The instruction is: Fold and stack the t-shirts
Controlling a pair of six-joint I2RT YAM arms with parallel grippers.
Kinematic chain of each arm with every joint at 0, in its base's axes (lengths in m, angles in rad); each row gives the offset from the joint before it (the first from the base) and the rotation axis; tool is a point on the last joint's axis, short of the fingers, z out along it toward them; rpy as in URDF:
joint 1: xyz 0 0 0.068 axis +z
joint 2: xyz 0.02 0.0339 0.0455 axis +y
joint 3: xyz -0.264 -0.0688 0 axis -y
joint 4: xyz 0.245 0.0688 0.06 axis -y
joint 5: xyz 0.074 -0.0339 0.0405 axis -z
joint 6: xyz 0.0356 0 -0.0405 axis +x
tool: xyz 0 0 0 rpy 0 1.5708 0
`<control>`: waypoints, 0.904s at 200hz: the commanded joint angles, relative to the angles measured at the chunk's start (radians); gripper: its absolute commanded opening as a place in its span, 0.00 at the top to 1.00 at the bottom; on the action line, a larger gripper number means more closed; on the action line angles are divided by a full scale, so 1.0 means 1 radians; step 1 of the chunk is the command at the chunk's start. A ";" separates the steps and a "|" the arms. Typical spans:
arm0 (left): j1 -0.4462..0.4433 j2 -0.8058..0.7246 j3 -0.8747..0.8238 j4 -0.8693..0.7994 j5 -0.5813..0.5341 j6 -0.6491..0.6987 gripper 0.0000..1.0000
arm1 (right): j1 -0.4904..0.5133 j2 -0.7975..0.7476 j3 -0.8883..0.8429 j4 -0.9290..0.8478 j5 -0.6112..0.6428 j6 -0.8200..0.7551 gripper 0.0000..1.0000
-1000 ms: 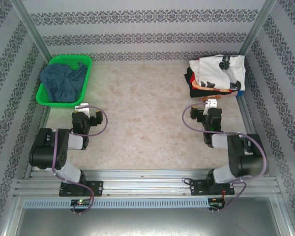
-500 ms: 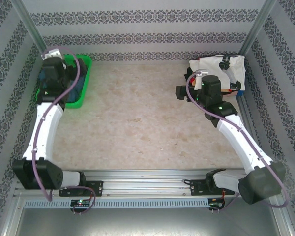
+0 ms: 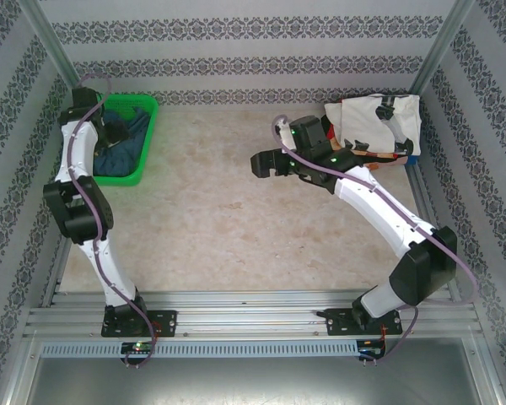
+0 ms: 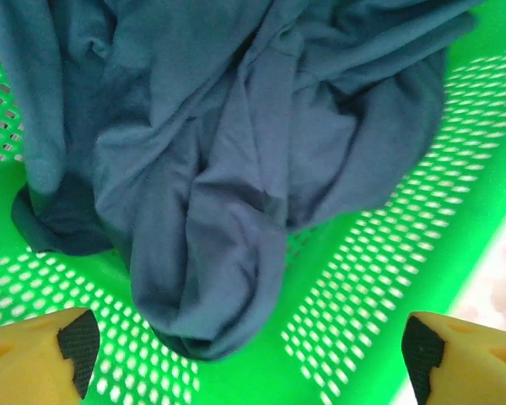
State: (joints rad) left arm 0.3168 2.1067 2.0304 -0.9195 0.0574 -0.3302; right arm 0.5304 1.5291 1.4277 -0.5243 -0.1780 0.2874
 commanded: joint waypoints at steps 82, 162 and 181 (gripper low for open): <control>0.013 0.232 0.107 -0.032 0.078 -0.021 0.27 | 0.021 -0.001 0.008 -0.035 -0.031 0.053 0.02; 0.028 0.304 0.121 0.007 0.153 -0.064 0.81 | 0.052 -0.001 -0.005 -0.004 -0.020 0.065 0.02; 0.032 0.274 0.156 0.002 0.195 -0.060 1.00 | 0.057 -0.001 -0.003 0.004 -0.015 0.065 0.02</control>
State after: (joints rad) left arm 0.3317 2.3951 2.1323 -0.9276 0.1875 -0.3771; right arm 0.5743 1.5364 1.4296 -0.5426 -0.1932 0.3393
